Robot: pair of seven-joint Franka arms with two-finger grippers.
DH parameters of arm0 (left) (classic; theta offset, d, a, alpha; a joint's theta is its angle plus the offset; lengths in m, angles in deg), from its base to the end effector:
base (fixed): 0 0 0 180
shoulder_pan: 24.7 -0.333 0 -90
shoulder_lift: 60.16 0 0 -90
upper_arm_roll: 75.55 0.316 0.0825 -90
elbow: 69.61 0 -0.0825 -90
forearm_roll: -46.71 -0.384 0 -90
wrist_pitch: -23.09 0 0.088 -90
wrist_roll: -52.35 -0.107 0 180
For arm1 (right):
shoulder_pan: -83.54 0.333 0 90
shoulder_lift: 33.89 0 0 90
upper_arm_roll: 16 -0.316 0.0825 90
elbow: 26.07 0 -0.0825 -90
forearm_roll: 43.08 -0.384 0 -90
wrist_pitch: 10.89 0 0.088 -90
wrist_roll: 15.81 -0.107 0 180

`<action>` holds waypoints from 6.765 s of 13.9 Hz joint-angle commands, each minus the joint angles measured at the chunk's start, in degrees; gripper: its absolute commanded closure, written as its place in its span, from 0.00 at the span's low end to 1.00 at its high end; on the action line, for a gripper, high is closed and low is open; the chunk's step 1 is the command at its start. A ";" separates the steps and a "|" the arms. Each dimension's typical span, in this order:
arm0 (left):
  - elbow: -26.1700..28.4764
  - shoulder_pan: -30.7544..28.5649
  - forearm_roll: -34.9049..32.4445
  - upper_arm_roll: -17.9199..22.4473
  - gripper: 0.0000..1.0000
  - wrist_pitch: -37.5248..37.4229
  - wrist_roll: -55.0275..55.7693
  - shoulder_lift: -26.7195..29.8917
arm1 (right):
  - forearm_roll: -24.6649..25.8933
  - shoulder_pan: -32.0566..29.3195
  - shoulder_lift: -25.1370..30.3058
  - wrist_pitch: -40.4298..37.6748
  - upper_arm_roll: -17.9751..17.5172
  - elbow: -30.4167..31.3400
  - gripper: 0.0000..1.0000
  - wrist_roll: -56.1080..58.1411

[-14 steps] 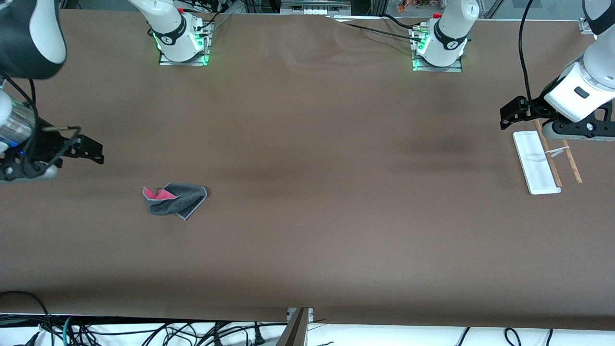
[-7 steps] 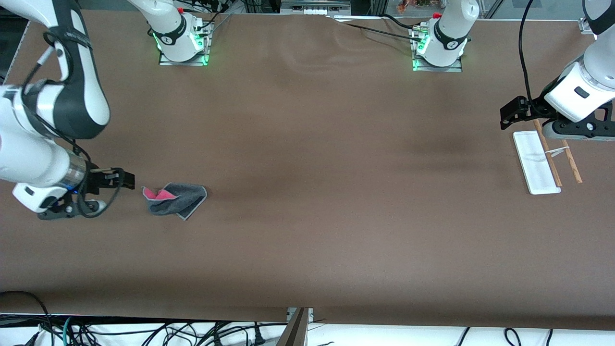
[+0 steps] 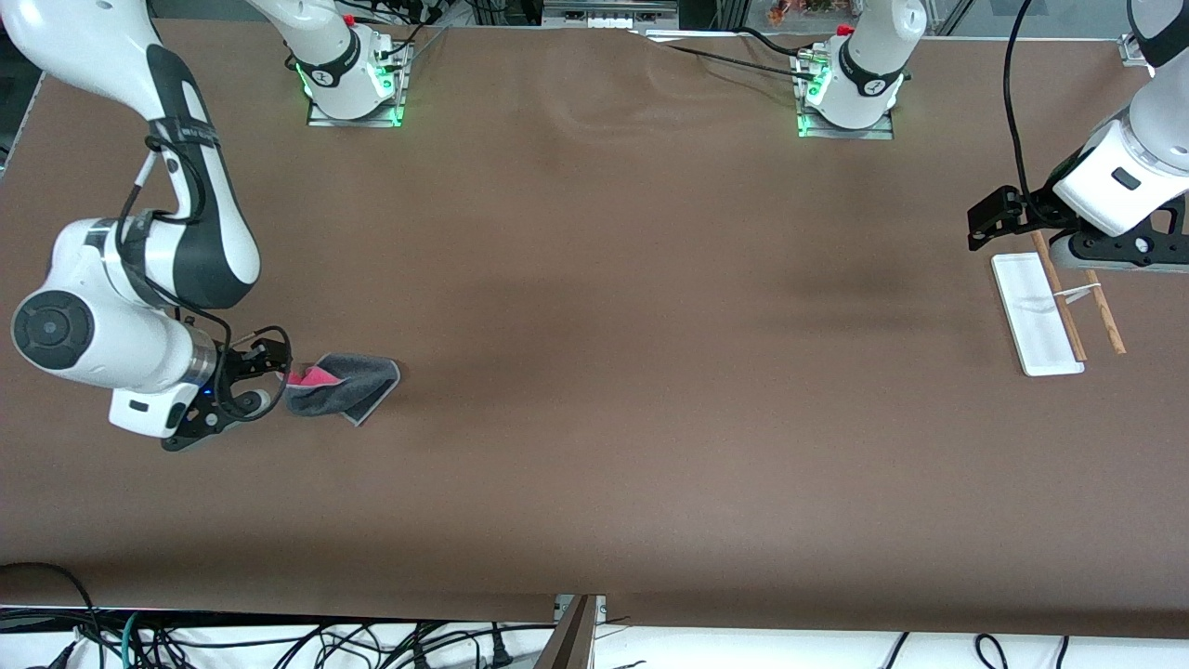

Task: Pass towel and hang on rack
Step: 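Reach the right gripper down and grasp the grey-pink towel, then lift the towel with the right gripper toward the table middle, then hold the towel up while the left gripper reaches and grasps it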

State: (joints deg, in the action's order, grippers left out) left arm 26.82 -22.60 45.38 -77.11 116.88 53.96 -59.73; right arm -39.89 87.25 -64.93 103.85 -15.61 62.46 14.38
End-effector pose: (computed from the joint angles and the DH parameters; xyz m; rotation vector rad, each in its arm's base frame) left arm 0.5535 -0.0331 0.5812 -3.1154 0.0588 0.0584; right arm 0.6861 0.0371 0.3295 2.9622 0.9344 -0.1466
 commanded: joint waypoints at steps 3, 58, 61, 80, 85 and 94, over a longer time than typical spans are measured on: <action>-0.46 -0.34 0.37 0.16 0.00 -0.63 -0.65 0.28 | 1.72 -0.37 -0.16 7.42 -0.13 6.47 0.00 13.82; -2.66 -7.46 33.66 0.34 0.00 0.25 -38.87 -20.89 | -5.39 37.42 -3.77 16.04 -5.49 -22.35 1.00 -93.47; -1.69 -5.36 43.06 -0.98 0.00 2.95 -48.60 -23.80 | -5.39 39.61 -4.38 18.93 -5.49 -22.35 1.00 -97.68; 9.57 -1.41 52.92 -16.89 0.00 36.71 -87.40 -26.35 | -5.30 42.26 -6.06 23.69 -5.41 -22.44 1.00 -101.21; 8.60 -1.22 52.84 -16.98 0.18 36.81 -87.22 -26.44 | -5.39 42.35 -6.06 25.27 -5.49 -22.44 1.00 -101.03; 7.01 -1.92 51.87 -16.89 1.00 36.28 -87.22 -26.35 | -5.39 42.61 -6.06 25.18 -5.49 -22.35 1.00 -100.94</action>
State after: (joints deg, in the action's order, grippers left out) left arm 34.81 -24.33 96.21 -94.09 153.58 -31.54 -86.10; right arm -44.57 129.28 -70.33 128.81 -21.41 41.52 -86.27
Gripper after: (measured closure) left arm 0.863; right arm 0.982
